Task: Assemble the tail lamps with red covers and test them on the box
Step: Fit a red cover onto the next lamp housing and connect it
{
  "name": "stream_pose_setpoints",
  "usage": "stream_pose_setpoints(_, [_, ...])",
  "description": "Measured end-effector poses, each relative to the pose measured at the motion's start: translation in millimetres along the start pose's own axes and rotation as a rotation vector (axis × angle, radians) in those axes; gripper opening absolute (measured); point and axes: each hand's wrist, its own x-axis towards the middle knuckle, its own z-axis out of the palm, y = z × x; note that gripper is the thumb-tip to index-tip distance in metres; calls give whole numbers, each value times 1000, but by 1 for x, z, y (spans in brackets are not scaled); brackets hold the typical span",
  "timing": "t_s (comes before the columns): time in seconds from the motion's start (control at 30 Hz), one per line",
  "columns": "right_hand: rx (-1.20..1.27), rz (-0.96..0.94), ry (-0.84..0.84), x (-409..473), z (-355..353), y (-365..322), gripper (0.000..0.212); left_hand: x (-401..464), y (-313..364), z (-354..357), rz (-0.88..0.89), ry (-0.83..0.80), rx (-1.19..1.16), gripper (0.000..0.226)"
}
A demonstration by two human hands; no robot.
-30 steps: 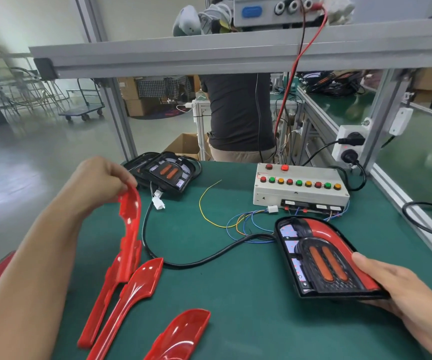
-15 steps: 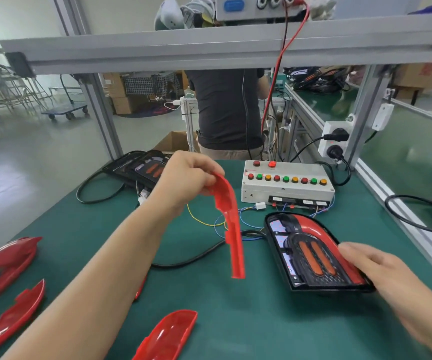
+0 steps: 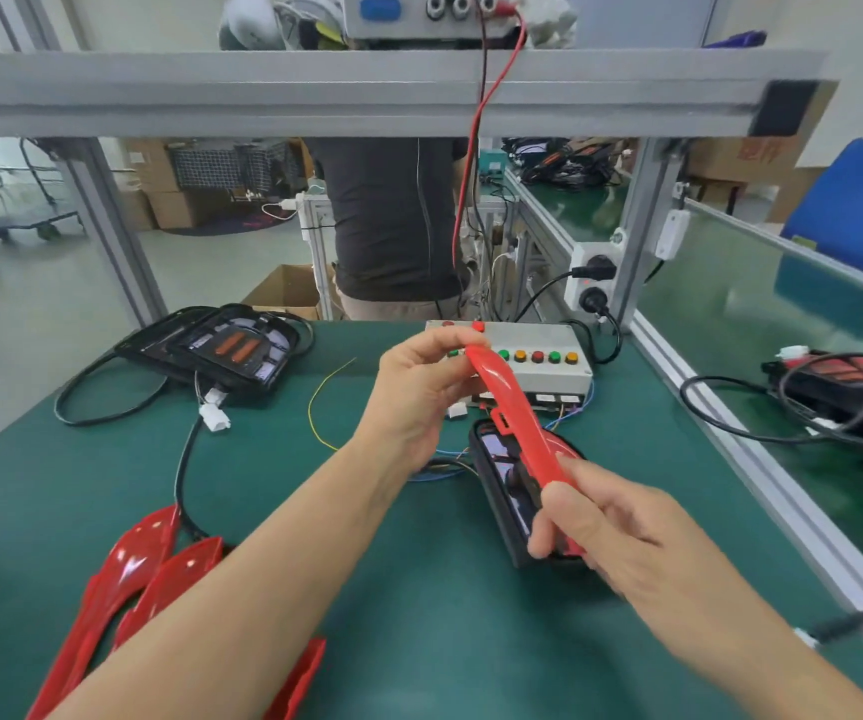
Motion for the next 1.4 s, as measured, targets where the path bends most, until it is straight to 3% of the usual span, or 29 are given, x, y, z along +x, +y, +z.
stream_pose_setpoints(0.13, [-152, -55, 50, -3, -7, 7, 31, 0, -5, 3, -18, -28, -27, 19])
stream_pose_setpoints(0.23, [-258, -46, 174, -4, -11, 12, 18, 7, -14, -5, -105, 70, 320, 15])
stream_pose_setpoints(0.3, [-371, -54, 233, -4, -14, 20, 22, 12, -23, -11, -283, 148, 557, 5])
stream_pose_setpoints(0.4, [-497, -69, 242, -6, -10, 28, 30, 15, -38, -9, -559, 76, 630, 16])
stream_pose_setpoints(0.5, [-633, -74, 232, -7, -1, 31, 42, 20, -45, -2, -608, 8, 592, 9])
stream_pose_setpoints(0.6, [-681, -92, 252, -8, 1, 28, 44, 20, -46, 0, -664, 44, 553, 13])
stream_pose_setpoints(0.77, [-695, -98, 314, -19, 2, 18, 45, 6, -41, 5, -680, 143, -7, 22])
stream_pose_setpoints(0.87, [-884, -159, 317, -25, 9, 21, 33, -7, -40, 13, -613, 123, -158, 29])
stream_pose_setpoints(0.97, [-1061, -287, 442, -26, 24, 25, 35, -16, -40, 23, -571, 171, -229, 21])
stream_pose_setpoints(1.03, [-1122, -309, 487, -25, 31, 29, 50, -20, -40, 26, -538, 223, -243, 17])
stream_pose_setpoints(1.17, [-1155, -284, 517, -23, 38, 35, 56, -26, -42, 29, -504, 250, -257, 26])
stream_pose_setpoints(1.3, [-1148, -253, 509, -22, 39, 34, 30, -30, -45, 28, -483, 284, -268, 35])
stream_pose_setpoints(1.4, [-1094, -178, 468, -23, 37, 38, 56, -32, -46, 26, -480, 261, -265, 37])
